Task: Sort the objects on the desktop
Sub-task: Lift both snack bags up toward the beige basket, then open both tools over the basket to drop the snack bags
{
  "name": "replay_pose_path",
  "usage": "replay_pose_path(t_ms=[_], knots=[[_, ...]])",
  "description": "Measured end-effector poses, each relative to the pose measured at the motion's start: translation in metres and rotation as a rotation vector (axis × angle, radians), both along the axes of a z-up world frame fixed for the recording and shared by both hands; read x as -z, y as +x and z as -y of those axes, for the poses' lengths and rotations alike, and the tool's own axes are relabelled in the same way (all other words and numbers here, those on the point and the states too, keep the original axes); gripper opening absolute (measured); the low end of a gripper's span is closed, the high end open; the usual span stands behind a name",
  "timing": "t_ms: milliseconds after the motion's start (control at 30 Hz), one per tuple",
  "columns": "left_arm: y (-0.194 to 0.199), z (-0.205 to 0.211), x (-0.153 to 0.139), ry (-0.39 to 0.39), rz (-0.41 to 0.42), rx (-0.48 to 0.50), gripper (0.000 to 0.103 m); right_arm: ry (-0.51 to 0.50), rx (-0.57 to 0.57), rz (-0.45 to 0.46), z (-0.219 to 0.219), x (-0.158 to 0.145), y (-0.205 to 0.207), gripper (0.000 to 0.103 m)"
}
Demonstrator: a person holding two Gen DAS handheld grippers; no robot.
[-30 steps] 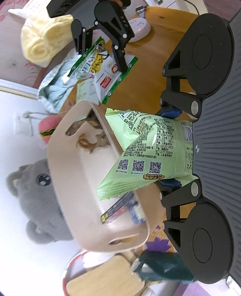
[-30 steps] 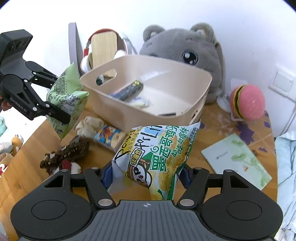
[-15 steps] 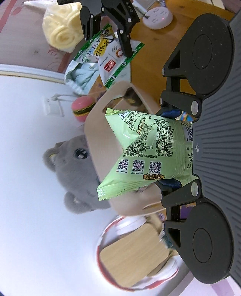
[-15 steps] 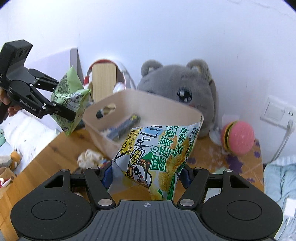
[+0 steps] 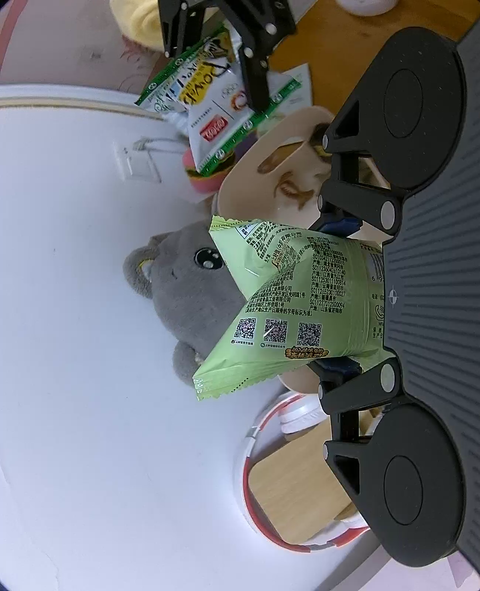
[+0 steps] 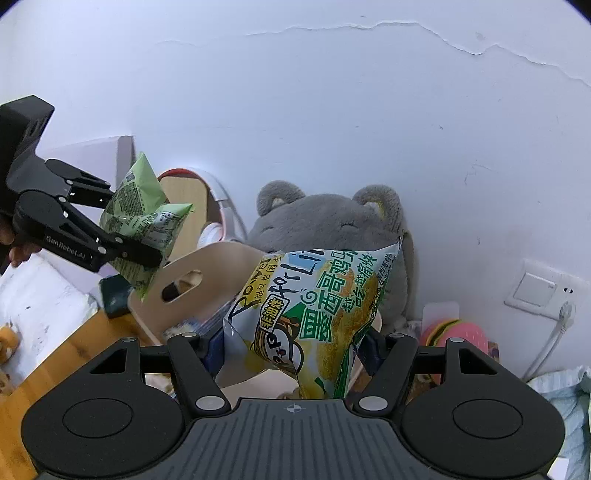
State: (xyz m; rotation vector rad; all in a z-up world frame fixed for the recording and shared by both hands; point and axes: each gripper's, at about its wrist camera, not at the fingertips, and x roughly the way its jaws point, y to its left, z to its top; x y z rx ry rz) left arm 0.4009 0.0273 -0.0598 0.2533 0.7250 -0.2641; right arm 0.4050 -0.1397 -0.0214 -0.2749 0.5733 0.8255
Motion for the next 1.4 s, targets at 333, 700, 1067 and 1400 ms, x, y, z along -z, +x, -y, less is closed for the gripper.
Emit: replay_pose_path(t_ms=[333, 700, 1067, 1400], knots=[[0.049, 0.009, 0.046, 0.003, -0.096, -0.134, 0.062, -0.069, 0.049, -0.053, -0.037, 0.034, 0.041, 0.066], [0.069, 0.016, 0.1, 0.055, -0.26, -0.209, 0.063, -0.216, 0.027, -0.108, -0.073, 0.09, 0.053, 0.066], [0.06, 0.006, 0.103, 0.048, -0.261, -0.239, 0.079, -0.268, 0.02, -0.093, -0.084, 0.1, 0.044, 0.08], [0.033, -0.002, 0.08, 0.039, -0.178, -0.185, 0.082, -0.196, 0.047, -0.029, -0.071, 0.076, 0.021, 0.098]])
